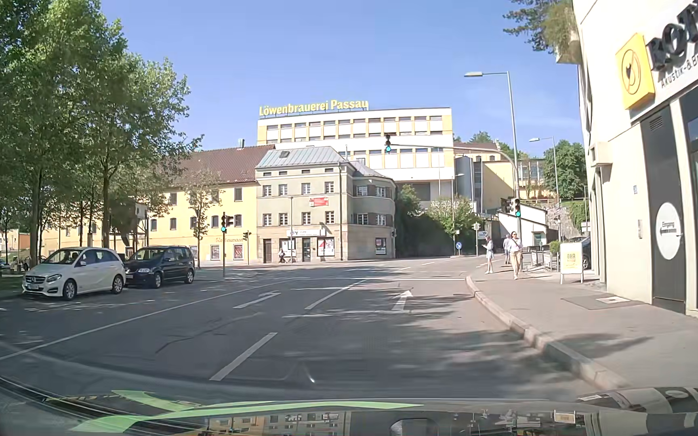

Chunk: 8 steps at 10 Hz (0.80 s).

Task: Follow the waypoints while adhering to traffic rules and regulations

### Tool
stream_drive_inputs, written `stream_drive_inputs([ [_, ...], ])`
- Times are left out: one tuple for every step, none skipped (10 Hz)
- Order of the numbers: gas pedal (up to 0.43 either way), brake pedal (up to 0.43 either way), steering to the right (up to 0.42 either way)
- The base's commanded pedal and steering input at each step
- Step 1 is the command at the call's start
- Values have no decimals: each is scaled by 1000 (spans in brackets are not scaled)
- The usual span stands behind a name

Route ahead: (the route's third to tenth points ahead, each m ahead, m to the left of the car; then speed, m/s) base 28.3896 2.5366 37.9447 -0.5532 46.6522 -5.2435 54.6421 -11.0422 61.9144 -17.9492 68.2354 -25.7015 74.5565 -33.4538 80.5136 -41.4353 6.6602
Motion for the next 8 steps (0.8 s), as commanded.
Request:
stream_drive_inputs([
  [150,0,16],
  [150,0,22],
  [150,0,25],
  [157,0,25],
  [157,0,25],
  [177,0,26],
  [177,0,26],
  [177,0,27],
])
